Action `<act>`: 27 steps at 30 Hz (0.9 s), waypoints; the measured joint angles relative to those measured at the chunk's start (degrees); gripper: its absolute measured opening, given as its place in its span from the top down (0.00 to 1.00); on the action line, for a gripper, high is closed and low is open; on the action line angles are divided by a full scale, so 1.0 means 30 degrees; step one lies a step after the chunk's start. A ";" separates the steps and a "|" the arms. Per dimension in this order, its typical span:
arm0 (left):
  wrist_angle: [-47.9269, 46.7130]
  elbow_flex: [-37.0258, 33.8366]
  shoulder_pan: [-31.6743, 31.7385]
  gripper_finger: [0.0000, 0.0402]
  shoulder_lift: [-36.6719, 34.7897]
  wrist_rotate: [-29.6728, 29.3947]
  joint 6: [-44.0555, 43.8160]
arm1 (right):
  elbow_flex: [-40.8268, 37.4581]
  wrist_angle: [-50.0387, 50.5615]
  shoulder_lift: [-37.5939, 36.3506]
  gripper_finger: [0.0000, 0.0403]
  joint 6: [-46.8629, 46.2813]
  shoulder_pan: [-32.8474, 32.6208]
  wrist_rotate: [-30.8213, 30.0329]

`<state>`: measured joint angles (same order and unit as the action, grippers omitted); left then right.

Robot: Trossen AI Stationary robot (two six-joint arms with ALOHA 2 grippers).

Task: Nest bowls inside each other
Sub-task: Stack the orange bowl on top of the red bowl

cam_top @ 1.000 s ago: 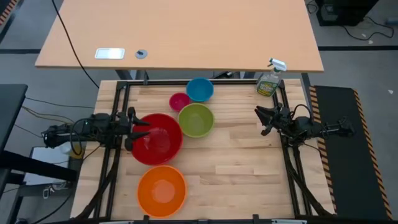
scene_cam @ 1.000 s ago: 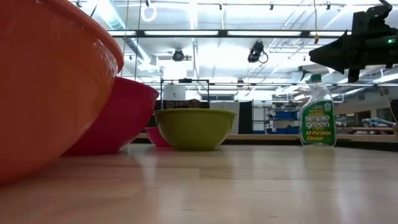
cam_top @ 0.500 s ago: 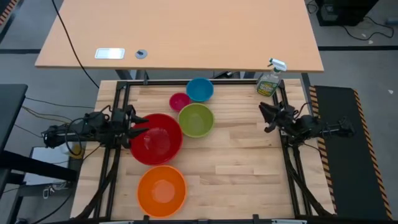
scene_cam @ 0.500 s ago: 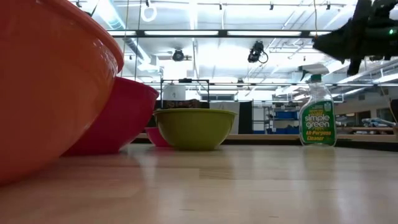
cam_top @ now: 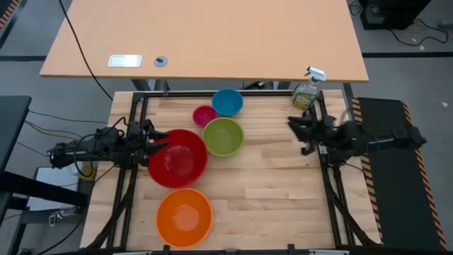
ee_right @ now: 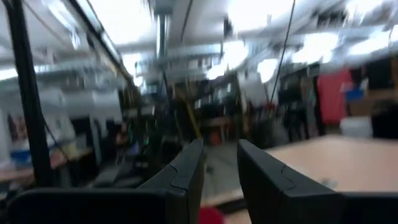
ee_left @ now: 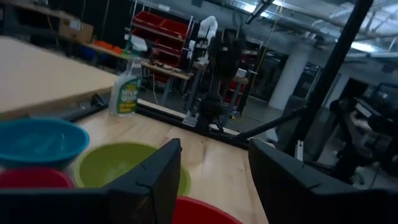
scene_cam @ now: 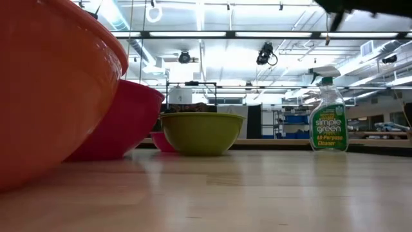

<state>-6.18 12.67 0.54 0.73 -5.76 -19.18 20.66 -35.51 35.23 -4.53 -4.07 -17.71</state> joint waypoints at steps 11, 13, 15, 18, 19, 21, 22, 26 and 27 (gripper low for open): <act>0.0365 0.0366 -0.0016 0.52 0.2038 0.4520 -0.1441 | 1.1723 1.0486 1.3666 0.74 -0.2480 -0.0395 0.0361; 0.0266 0.0542 -0.0062 0.52 0.3228 0.6067 -0.1772 | 1.3735 1.2806 1.5524 0.74 -0.2694 -0.0908 -0.0830; 0.0220 0.0608 -0.0310 0.52 0.4438 0.7265 -0.1765 | 1.5800 1.4677 1.7237 0.74 -0.3218 -0.1540 -0.1558; 0.0139 0.0870 -0.1077 0.52 0.5876 0.7979 -0.1643 | 1.8930 1.7305 1.9684 0.76 -0.4728 -0.2451 -0.1899; -0.0022 0.1044 -0.1429 0.52 0.6253 0.8013 -0.1458 | 1.9932 1.8232 2.0457 0.76 -0.5257 -0.2740 -0.1910; -0.0432 0.1455 -0.2247 0.52 0.6815 0.7799 -0.1092 | 2.1945 2.0172 2.1948 0.77 -0.6276 -0.3305 -0.2123; -0.0732 0.1711 -0.2688 0.52 0.7051 0.7508 -0.0831 | 2.2909 2.0974 2.2646 0.78 -0.6770 -0.3569 -0.2313; -0.2224 0.3128 -0.4524 0.52 0.7708 0.4540 0.0355 | 2.6605 2.3888 2.5203 0.78 -0.8525 -0.4383 -0.2461; -0.2441 0.3460 -0.4938 0.52 0.7852 0.3844 0.0501 | 2.7421 2.4421 2.5773 0.78 -0.8981 -0.4549 -0.2132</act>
<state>-13.50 23.05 -14.28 24.29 5.77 -17.68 102.92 37.75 112.55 -31.47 -17.71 -24.11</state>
